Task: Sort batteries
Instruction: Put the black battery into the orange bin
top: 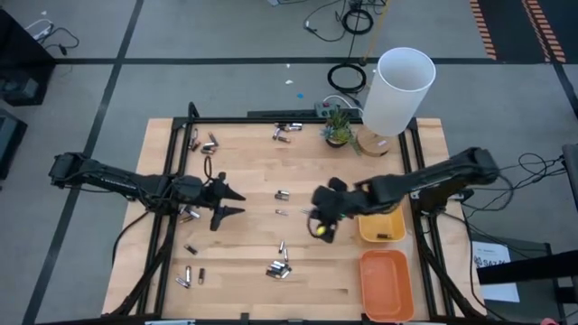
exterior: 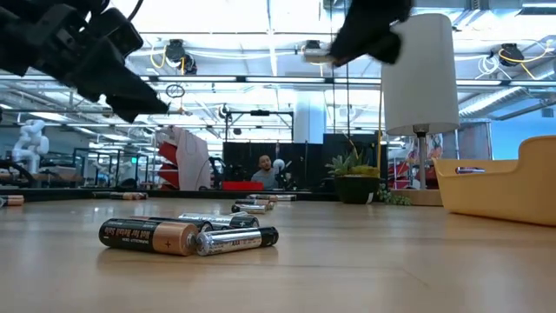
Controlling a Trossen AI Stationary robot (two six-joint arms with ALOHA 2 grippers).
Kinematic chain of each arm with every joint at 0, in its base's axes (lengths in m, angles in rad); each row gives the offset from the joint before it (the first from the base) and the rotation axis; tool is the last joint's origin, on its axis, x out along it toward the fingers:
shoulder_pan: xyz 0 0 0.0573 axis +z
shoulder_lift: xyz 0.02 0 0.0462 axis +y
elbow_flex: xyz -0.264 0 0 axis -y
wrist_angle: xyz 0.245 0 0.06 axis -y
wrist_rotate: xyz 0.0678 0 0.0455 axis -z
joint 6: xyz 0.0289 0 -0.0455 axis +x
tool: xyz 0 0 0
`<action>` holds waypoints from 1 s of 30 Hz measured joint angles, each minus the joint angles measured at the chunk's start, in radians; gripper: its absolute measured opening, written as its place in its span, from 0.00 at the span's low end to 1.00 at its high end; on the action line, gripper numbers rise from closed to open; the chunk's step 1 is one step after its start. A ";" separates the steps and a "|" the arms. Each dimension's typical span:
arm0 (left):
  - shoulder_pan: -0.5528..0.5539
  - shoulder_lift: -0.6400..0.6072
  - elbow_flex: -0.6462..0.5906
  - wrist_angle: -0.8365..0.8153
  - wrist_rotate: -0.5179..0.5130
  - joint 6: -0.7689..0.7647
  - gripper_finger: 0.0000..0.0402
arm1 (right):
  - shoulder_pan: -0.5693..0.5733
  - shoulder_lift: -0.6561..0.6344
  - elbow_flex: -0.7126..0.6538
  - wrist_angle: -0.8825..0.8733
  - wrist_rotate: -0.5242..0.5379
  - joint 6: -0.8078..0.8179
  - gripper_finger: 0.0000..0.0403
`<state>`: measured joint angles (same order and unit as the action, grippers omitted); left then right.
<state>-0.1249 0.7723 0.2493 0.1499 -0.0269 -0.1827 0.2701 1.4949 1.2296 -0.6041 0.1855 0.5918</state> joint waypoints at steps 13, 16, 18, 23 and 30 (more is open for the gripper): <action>0.000 0.000 0.036 0.002 -0.001 0.042 0.48 | 0.334 0.007 0.000 -0.314 -0.247 0.687 0.07; 0.000 0.000 0.036 0.024 -0.002 0.043 0.48 | 0.413 0.024 0.000 -0.339 -0.295 0.822 0.07; 0.000 0.000 0.036 0.040 -0.003 0.053 0.48 | 0.465 0.032 0.000 -0.345 -0.302 0.898 0.07; 0.000 0.007 0.036 0.060 -0.055 0.032 0.48 | 0.576 0.041 0.000 -0.396 -0.307 0.978 0.07; -0.034 0.051 0.037 0.160 -0.085 -0.174 0.48 | 0.675 0.042 -0.013 -0.452 -0.282 1.046 0.07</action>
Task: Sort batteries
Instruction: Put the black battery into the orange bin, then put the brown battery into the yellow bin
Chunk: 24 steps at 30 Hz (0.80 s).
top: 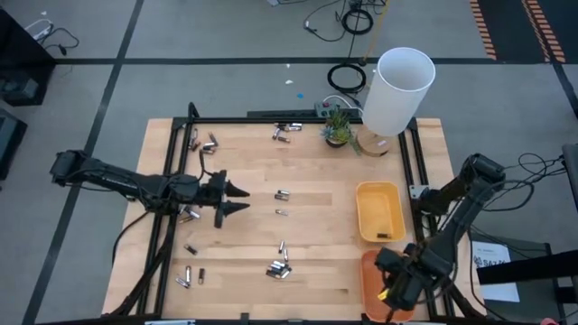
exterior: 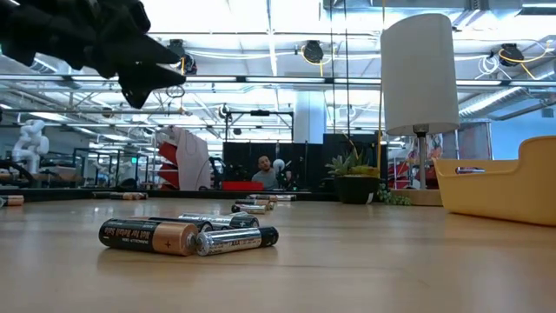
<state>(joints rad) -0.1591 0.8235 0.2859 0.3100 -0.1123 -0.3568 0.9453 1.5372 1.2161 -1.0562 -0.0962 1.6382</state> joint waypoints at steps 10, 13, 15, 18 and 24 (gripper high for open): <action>-0.229 0.091 0.000 -0.029 0.007 -0.291 0.48 | 0.036 0.000 -0.232 0.128 -0.012 -0.049 0.12; -0.326 0.124 0.019 -0.093 0.005 -0.377 0.48 | 0.021 0.000 -0.272 0.156 -0.018 -0.049 0.18; -0.393 0.148 0.043 -0.151 -0.007 -0.431 0.48 | 0.012 0.000 -0.285 0.168 -0.039 -0.041 0.21; -0.484 0.188 0.113 -0.293 -0.046 -0.497 0.48 | 0.006 0.000 -0.286 0.175 -0.061 -0.033 0.25; -0.583 0.284 0.342 -0.790 -0.053 -0.691 0.48 | 0.002 0.000 -0.285 0.202 -0.063 -0.030 0.31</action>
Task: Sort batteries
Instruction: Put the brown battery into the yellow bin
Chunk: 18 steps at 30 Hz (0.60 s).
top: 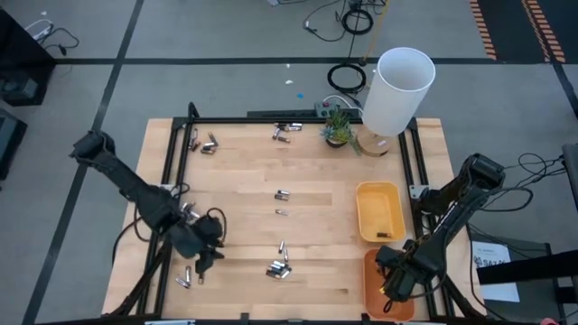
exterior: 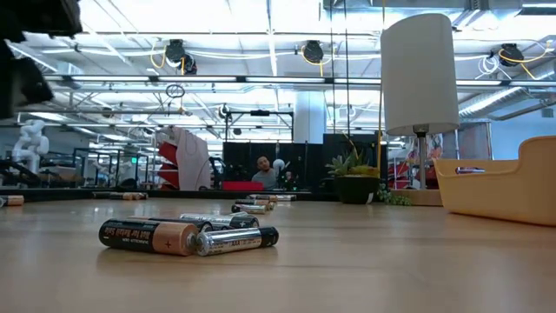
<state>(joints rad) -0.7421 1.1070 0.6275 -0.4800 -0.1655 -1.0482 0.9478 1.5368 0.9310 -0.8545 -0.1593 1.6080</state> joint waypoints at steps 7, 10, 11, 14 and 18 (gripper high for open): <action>-0.075 0.126 0.109 -0.110 0.137 -0.429 0.48 | 0.001 -0.011 0.066 -0.044 0.086 0.034 0.34; -0.084 0.176 0.117 -0.103 0.255 -0.483 0.48 | 0.000 -0.011 0.140 -0.095 0.178 0.001 0.33; -0.084 0.190 0.117 -0.107 0.283 -0.491 0.48 | 0.001 -0.011 0.168 -0.119 0.198 -0.004 0.33; -0.085 0.227 0.117 -0.105 0.301 -0.513 0.48 | 0.001 -0.012 0.250 -0.178 0.257 -0.021 0.33; -0.107 0.272 0.117 -0.105 0.289 -0.586 0.48 | 0.004 -0.012 0.328 -0.159 0.490 -0.142 0.33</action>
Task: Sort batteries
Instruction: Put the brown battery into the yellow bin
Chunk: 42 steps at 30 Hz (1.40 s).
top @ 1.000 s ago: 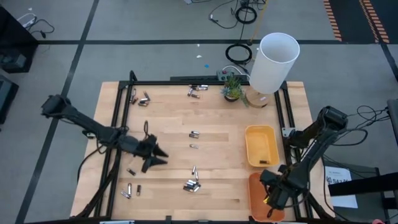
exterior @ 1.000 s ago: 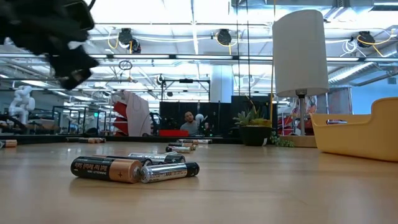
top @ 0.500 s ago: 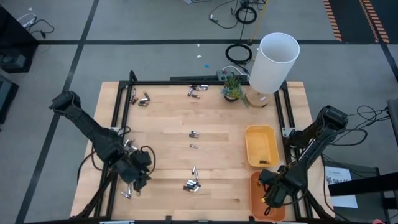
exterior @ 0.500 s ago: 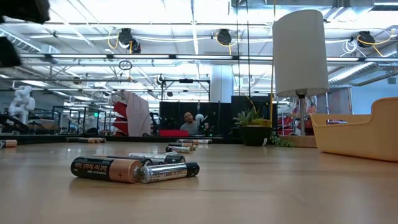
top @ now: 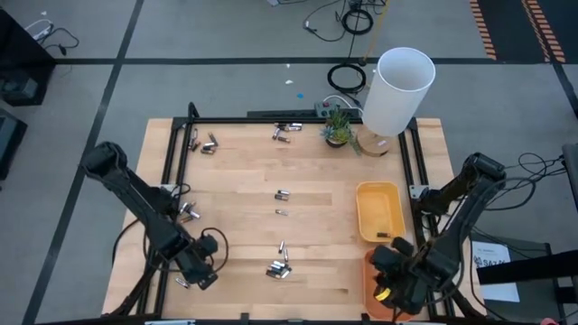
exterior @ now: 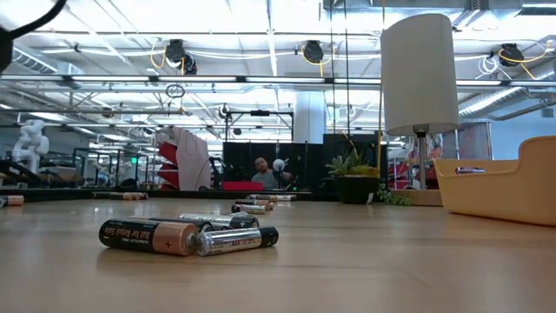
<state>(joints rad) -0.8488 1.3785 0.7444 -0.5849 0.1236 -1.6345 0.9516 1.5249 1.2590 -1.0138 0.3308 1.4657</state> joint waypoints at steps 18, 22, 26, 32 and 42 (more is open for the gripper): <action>-0.095 0.091 0.000 0.013 0.002 -0.350 0.48 | -0.050 0.007 0.015 0.255 0.587 -0.620 0.33; -0.095 0.162 0.000 0.078 0.003 -0.346 0.48 | -0.052 0.007 0.015 0.257 0.629 -0.655 0.33; -0.093 0.208 0.003 0.105 0.014 -0.293 0.48 | -0.056 0.007 0.015 0.263 0.646 -0.683 0.33; -0.089 0.210 0.003 0.092 0.020 -0.256 0.43 | -0.070 0.008 0.015 0.263 0.666 -0.713 0.33; -0.021 0.200 0.002 0.060 -0.013 -0.065 0.11 | -0.135 0.008 0.015 0.270 0.691 -0.729 0.33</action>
<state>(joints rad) -0.8702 1.5784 0.7460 -0.5245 0.1107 -1.7000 0.8171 1.5326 1.2739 -0.7433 1.0217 0.7363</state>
